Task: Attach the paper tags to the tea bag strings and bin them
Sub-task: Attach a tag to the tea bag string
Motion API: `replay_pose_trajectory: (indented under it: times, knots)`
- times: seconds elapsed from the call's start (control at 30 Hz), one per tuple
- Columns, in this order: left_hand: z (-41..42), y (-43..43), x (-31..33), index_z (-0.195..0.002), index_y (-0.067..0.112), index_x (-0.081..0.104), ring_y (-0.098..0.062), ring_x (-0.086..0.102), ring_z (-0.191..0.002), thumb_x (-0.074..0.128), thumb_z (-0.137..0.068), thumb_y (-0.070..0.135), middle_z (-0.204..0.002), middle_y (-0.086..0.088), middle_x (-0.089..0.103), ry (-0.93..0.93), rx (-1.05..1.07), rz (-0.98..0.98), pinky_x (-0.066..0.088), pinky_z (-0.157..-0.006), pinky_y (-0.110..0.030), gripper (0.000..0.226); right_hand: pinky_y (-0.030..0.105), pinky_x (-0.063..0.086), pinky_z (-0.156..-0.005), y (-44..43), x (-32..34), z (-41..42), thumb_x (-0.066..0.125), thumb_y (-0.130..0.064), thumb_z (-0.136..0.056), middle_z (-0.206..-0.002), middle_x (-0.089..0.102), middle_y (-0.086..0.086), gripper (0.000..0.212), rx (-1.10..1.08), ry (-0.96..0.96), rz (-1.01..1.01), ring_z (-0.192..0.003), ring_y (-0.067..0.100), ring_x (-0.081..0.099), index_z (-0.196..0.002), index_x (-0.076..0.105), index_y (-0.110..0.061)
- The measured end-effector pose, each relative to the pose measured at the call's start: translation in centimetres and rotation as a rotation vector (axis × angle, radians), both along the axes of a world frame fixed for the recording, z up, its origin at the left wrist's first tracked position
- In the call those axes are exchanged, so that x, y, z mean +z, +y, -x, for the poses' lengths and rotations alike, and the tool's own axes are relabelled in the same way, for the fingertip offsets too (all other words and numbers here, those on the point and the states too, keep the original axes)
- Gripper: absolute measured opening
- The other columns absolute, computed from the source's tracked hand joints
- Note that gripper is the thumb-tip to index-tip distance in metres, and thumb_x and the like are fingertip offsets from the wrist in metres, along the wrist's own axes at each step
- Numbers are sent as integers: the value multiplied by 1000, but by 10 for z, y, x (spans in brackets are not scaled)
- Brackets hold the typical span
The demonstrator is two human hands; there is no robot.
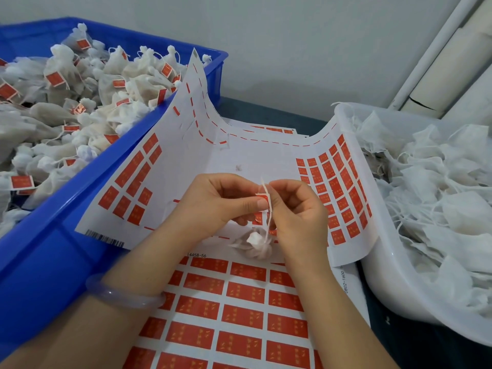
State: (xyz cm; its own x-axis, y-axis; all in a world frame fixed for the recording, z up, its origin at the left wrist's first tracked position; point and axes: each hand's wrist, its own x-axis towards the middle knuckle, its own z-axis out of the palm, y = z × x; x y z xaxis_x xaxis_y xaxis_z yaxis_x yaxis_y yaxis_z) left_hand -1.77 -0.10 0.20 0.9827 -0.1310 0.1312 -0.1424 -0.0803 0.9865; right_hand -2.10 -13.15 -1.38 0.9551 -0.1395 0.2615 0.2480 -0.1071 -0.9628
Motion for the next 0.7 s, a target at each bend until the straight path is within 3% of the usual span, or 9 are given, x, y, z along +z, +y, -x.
replay_pose_trajectory:
  times: [0.2,0.43,0.7]
  knots:
    - [-3,2,1,-77,29,70,-9,64,-52,69,-60,28,-65,7,70,-16,100,39,49,-50,-13,17,9,45,-51,-3,3,1,48,-54,-72,-61,62,-16,34,23,31,-38,-51,-1,54,-80,64,-26]
    - [-1,3,2,-80,30,71,-10,64,-54,67,-63,29,-68,9,71,-21,57,32,51,-51,-15,17,8,47,-58,-4,1,3,54,-49,-71,-64,61,-20,23,47,-2,67,-62,-4,58,-81,64,-31]
    - [-4,4,-2,-79,20,69,-11,64,-53,69,-61,30,-69,2,71,-12,65,12,51,-52,-16,20,9,47,-58,-3,-2,2,58,-26,-87,-70,60,-15,7,53,-63,147,-63,-3,57,-82,61,-30]
